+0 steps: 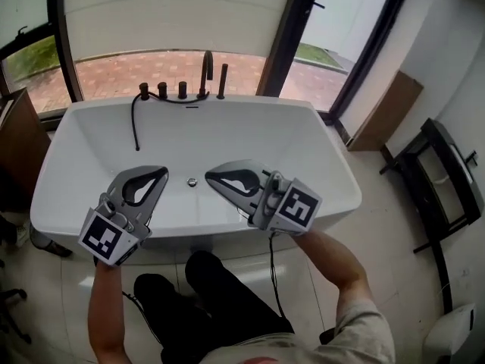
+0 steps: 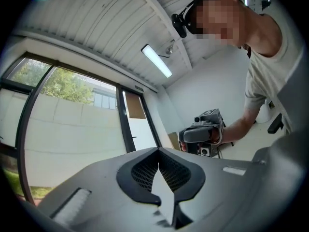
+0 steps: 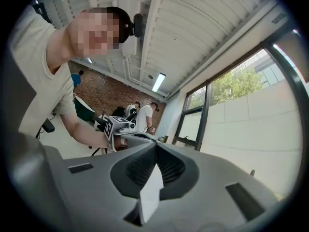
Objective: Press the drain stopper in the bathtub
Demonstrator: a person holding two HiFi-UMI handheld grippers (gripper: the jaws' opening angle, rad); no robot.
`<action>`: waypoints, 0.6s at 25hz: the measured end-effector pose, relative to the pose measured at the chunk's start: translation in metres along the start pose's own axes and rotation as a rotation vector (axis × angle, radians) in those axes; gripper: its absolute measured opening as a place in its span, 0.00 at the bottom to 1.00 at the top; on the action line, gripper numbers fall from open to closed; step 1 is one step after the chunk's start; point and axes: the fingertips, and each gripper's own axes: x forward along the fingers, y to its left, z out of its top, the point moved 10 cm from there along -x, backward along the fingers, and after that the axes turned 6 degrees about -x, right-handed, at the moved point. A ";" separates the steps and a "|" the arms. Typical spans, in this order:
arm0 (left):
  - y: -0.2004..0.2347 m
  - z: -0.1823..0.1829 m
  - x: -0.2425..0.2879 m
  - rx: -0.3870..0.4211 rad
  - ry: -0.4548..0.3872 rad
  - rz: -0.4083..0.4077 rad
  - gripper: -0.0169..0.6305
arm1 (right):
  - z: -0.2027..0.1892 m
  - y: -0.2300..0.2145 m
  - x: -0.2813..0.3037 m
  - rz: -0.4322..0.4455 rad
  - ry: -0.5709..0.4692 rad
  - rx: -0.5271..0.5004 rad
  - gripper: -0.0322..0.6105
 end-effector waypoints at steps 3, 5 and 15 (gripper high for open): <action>-0.040 0.050 -0.010 0.044 0.002 -0.027 0.03 | 0.044 0.026 -0.025 0.012 -0.019 -0.045 0.05; -0.059 0.078 -0.016 0.076 0.002 -0.024 0.03 | 0.069 0.039 -0.038 0.014 -0.029 -0.081 0.05; -0.176 0.169 -0.046 0.129 -0.121 -0.137 0.03 | 0.180 0.125 -0.095 0.091 -0.193 -0.234 0.05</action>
